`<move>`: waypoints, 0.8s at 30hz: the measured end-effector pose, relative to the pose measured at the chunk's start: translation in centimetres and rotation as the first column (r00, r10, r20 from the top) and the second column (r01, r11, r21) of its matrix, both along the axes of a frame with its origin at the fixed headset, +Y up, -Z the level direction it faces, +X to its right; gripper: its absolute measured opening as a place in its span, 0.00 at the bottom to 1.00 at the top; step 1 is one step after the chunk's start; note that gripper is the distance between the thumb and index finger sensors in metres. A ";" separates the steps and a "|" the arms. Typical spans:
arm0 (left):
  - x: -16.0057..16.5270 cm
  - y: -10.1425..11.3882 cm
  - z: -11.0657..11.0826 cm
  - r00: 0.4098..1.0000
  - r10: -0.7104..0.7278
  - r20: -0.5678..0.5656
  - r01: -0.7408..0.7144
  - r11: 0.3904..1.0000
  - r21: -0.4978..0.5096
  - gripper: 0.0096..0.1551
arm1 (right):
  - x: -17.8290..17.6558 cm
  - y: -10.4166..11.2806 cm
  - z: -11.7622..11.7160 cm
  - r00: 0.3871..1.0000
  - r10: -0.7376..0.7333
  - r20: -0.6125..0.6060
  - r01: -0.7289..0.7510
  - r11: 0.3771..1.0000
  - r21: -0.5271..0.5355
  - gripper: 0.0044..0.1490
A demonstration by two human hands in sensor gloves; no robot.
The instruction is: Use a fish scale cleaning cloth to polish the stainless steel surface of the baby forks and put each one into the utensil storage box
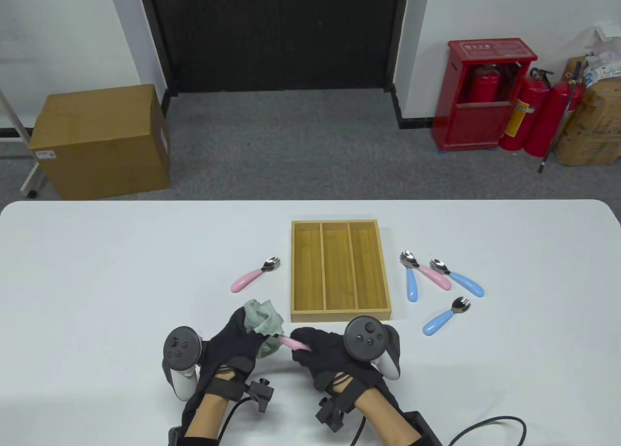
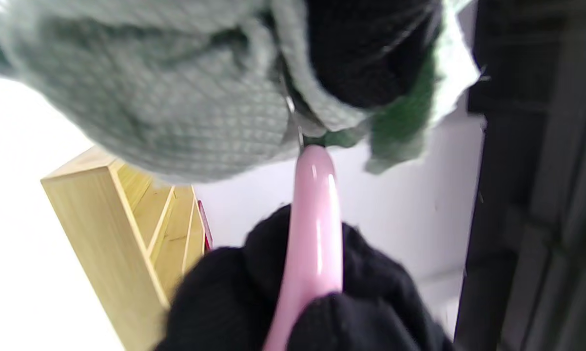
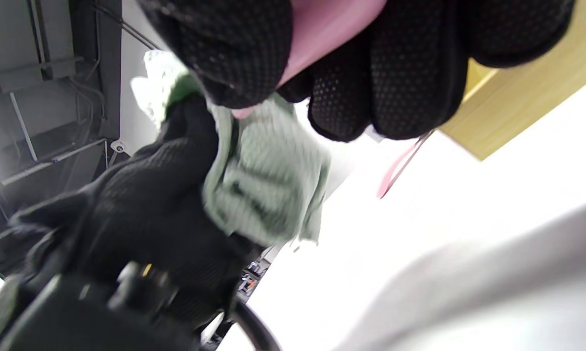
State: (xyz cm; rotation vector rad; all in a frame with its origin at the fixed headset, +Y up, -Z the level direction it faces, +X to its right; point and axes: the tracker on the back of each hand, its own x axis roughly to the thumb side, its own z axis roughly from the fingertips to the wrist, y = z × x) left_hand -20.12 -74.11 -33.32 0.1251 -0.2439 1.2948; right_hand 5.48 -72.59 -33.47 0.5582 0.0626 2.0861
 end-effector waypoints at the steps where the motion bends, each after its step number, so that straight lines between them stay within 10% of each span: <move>1: 0.3 0.3 0.1 0.991 -0.133 0.018 0.132 0.990 0.041 0.25 | 0.3 0.2 -0.1 1.000 0.025 0.012 -0.025 0.999 0.036 0.30; 9: 5.5 0.4 0.7 0.737 -0.655 0.166 0.631 0.755 0.179 0.28 | 0.2 1.3 1.1 0.941 0.338 0.031 -0.328 0.879 0.346 0.28; 24: 4.3 0.2 0.0 0.807 -0.580 0.111 0.566 0.813 0.138 0.30 | 0.7 1.8 1.3 0.944 0.326 0.046 -0.318 0.866 0.385 0.29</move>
